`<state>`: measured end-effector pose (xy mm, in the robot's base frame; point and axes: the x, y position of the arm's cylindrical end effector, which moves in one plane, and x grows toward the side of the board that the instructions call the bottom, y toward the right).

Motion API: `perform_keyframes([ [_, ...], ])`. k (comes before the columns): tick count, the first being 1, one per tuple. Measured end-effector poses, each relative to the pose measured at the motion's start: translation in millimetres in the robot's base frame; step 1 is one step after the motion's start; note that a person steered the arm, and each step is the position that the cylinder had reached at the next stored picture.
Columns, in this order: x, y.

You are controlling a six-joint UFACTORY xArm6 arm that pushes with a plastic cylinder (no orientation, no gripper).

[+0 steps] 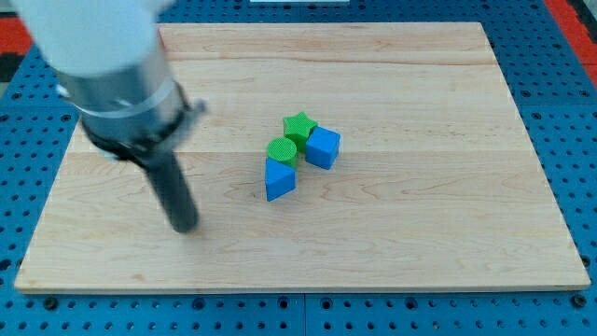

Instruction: Push the blue cube towards top center

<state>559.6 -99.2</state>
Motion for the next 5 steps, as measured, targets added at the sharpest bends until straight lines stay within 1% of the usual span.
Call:
perform_keyframes([
  [1, 20, 65],
  [2, 18, 84],
  [3, 2, 84],
  [4, -39, 84],
  [5, -51, 108],
])
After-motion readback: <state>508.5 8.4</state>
